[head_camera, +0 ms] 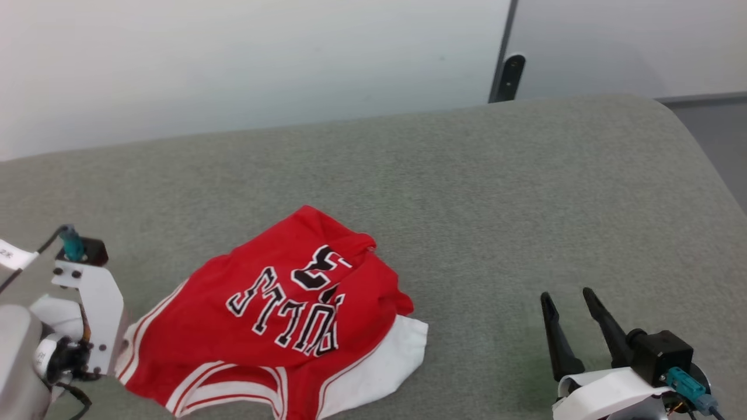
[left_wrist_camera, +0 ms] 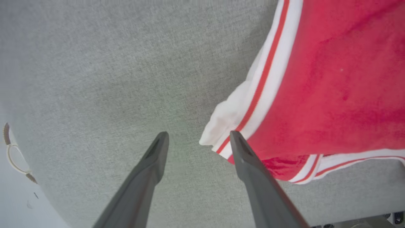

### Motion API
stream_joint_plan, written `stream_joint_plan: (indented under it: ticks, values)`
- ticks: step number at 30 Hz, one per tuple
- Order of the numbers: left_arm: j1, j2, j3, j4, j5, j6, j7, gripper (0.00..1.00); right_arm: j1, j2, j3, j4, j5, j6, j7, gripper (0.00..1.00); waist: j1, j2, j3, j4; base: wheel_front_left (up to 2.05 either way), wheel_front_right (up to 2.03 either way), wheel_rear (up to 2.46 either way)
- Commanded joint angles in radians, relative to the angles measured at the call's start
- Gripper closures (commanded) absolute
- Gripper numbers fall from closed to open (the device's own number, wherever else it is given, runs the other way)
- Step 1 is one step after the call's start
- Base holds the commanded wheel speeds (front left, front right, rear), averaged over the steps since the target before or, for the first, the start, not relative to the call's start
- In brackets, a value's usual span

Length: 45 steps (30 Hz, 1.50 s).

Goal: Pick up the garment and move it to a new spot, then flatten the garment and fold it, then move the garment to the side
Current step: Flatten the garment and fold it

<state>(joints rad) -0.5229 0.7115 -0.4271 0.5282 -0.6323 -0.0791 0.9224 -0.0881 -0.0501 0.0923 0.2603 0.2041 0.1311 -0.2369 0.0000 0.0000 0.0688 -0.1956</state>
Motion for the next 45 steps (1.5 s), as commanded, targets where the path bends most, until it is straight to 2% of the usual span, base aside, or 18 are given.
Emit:
stream_joint_plan:
  ticks: [1,8,12,18,24,30,37,45]
  values:
    - [0.003,0.001,0.005,-0.012,0.001,0.011,-0.016,0.0,0.011,-0.001,0.0,-0.005,-0.001,-0.001,0.006,0.0,0.0,0.0,-0.01,0.023,0.0,0.0,0.0]
    - [0.031,-0.009,0.026,-0.055,-0.006,0.037,-0.094,0.0,0.023,0.0,-0.002,-0.017,-0.01,-0.001,0.016,0.0,0.0,0.0,-0.027,0.055,0.0,0.0,0.0]
    - [0.068,-0.031,0.053,-0.092,-0.051,0.024,-0.148,0.0,0.042,0.0,-0.007,-0.022,-0.014,-0.001,0.022,0.0,0.0,0.0,-0.043,0.069,0.0,0.0,0.0]
    - [0.121,-0.035,0.065,-0.137,-0.075,0.023,-0.192,0.0,0.061,0.0,-0.01,-0.032,-0.018,-0.001,0.031,0.0,0.0,0.0,-0.063,0.085,0.0,0.0,0.0]
    - [0.17,-0.027,0.063,-0.157,-0.075,-0.002,-0.267,0.0,0.071,0.0,-0.011,-0.051,-0.024,-0.001,0.042,0.0,0.0,0.0,-0.073,0.098,0.0,0.0,0.0]
    - [0.155,-0.015,0.05,-0.125,-0.084,-0.019,-0.25,0.0,0.07,0.0,-0.007,-0.072,-0.042,-0.001,0.06,0.0,0.0,0.0,-0.06,0.089,0.0,0.0,0.0]
    - [0.097,-0.002,0.031,-0.091,-0.101,-0.035,-0.209,0.0,0.052,0.0,-0.005,-0.097,-0.046,-0.001,0.072,0.0,0.0,0.0,-0.013,0.047,0.0,0.0,0.0]
    - [0.078,0.038,0.0,-0.057,-0.119,-0.048,-0.195,0.0,0.042,0.0,-0.006,-0.112,-0.05,-0.001,0.072,0.0,0.0,0.0,0.034,0.0,0.0,0.0,0.0]
